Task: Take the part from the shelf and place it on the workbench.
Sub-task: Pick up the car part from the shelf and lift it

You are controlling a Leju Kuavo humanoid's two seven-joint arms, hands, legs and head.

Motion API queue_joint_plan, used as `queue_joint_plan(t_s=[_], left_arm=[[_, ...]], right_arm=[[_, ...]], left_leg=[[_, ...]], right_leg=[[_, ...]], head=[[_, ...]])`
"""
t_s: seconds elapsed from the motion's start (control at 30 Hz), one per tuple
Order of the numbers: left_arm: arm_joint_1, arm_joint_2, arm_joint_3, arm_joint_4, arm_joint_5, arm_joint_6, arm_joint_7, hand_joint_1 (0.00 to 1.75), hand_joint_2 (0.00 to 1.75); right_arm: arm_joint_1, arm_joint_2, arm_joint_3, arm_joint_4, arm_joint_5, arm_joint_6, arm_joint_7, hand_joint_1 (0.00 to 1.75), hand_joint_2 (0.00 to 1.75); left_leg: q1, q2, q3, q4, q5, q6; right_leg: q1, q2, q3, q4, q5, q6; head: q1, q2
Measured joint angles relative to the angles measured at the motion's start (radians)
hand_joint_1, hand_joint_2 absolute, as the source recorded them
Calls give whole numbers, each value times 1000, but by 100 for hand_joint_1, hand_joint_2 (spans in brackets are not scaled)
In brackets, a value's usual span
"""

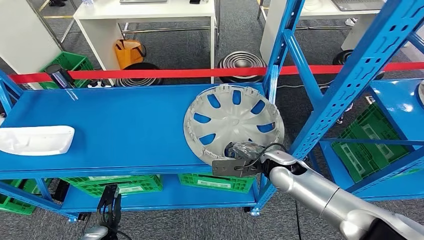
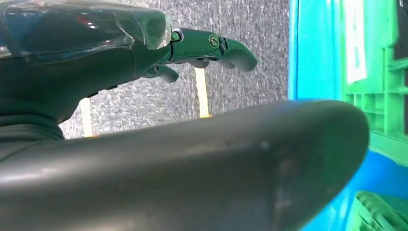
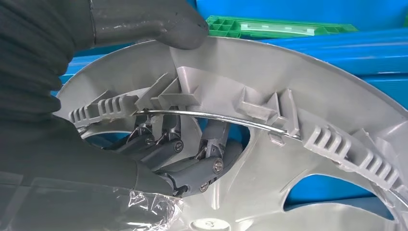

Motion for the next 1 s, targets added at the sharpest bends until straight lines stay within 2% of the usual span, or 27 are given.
queue_joint_plan(t_s=[0.07,0.1,0.17,0.2,0.23,0.27,0.3,0.33,0.4,0.43,0.5,0.57,0.6,0.63,0.7,0.73,0.77,0.8,0.87,0.9,0.93,1.0], left_arm=[[-2,-1,0,0,-2,0,0,0,0],[-4,-1,0,0,-3,-1,0,0,0],[-5,-3,0,0,-5,-2,1,0,0],[-4,-4,0,0,-6,-3,1,0,0],[-3,-6,0,0,-6,-3,2,0,0],[-3,-7,0,0,-6,-3,2,0,0],[-2,-8,0,0,-7,-4,2,0,0],[-2,-9,0,0,-7,-4,2,0,0],[-2,-12,0,0,-8,-7,2,0,0],[-2,-13,0,0,-9,-10,1,0,0],[0,-15,-1,0,-10,-16,1,0,0],[3,-16,-1,0,-12,-24,-1,0,0],[4,-16,-1,0,-14,-27,-2,0,0],[5,-16,-1,0,-16,-30,-4,0,0],[10,-17,-1,0,-19,-34,-5,0,0],[14,-18,-1,0,-21,-35,-5,0,0],[17,-19,-1,0,-23,-36,-6,0,0],[19,-19,-1,0,-25,-37,-6,0,0],[21,-20,-1,0,-28,-37,-8,0,0],[20,-21,-1,0,-28,-37,-10,0,0],[20,-22,-1,0,-29,-38,-11,0,0],[22,-24,-1,0,-29,-39,-15,0,0]], right_arm=[[2,-4,-5,2,0,-2,0,175,175],[5,-6,-7,3,0,-3,0,175,175],[10,-9,-9,5,1,-8,0,175,175],[13,-11,-11,6,1,-11,0,175,175],[16,-12,-14,6,0,-14,0,175,175],[18,-13,-18,7,0,-17,0,175,175],[19,-14,-22,7,0,-18,0,175,175],[19,-16,-27,7,-1,-18,1,175,175],[19,-18,-37,7,-3,-19,2,175,175],[19,-20,-41,8,-4,-19,2,175,175],[19,-22,-48,8,-6,-22,2,175,175],[20,-24,-57,8,-6,-30,1,175,175],[21,-24,-62,7,-6,-34,1,175,175],[23,-24,-67,5,-7,-38,0,175,175],[28,-27,-76,-3,-8,-45,-2,175,175],[31,-28,-81,-9,-9,-49,-5,175,175],[35,-30,-86,-18,-11,-54,-9,175,175],[38,-31,-91,-29,-14,-61,-15,175,175],[41,-32,-107,-58,-20,-79,-27,175,175],[42,-32,-117,-75,-21,-87,-31,175,175],[42,-32,-127,-93,-21,-95,-34,175,175],[42,-32,-143,-121,-20,-103,-35,175,175]], left_leg=[[2,2,4,-11,9,17],[3,3,5,-17,14,24],[2,3,1,-20,18,33],[0,3,-1,-20,19,34],[-2,3,-2,-20,20,35],[-4,2,-3,-19,21,35],[-4,1,-3,-18,21,35],[-5,0,-3,-16,20,34],[-10,-2,-5,-9,17,28],[-12,-3,-7,-7,17,24],[-11,-4,-9,-6,17,14],[-7,-4,-18,8,6,3],[-4,-3,-33,38,-14,-4],[-2,-3,-57,90,-45,-10],[3,-2,-121,229,-108,-21],[6,-2,-145,278,-121,-24],[8,-1,-152,289,-114,-26],[10,-1,-139,259,-89,-27],[12,-1,-75,120,-18,-24],[11,-1,-45,59,4,-20],[9,-1,-27,20,13,-16],[3,-1,-22,2,10,-6]], right_leg=[[-1,-1,-11,18,-12,6],[-1,-1,-30,56,-31,4],[-1,-2,-96,190,-88,-5],[-1,-2,-129,257,-110,-7],[-1,-2,-148,297,-120,-4],[-1,-2,-147,296,-115,1],[-1,-3,-124,250,-95,9],[-1,-3,-84,174,-67,14],[2,-4,-14,42,-26,11],[4,-4,3,11,-17,4],[7,-4,7,2,-12,-8],[2,-4,9,-3,-6,-17],[-2,-4,10,-5,-4,-21],[-5,-4,10,-6,-3,-24],[-5,-5,8,-5,-2,-26],[-4,-5,8,-5,-2,-27],[-4,-5,7,-4,-2,-26],[-5,-4,7,-4,-2,-26],[-4,-1,7,-3,-4,-24],[-2,0,4,-2,-4,-21],[1,1,0,-1,-3,-16],[4,2,-8,-2,-1,-6]], head=[[1,0],[2,0],[2,0],[3,0],[2,0],[2,0],[2,0],[2,0],[2,0],[1,0],[1,0],[1,0],[1,0],[0,0],[0,0],[0,0],[0,0],[0,0],[0,0],[1,0],[1,0],[1,0]])
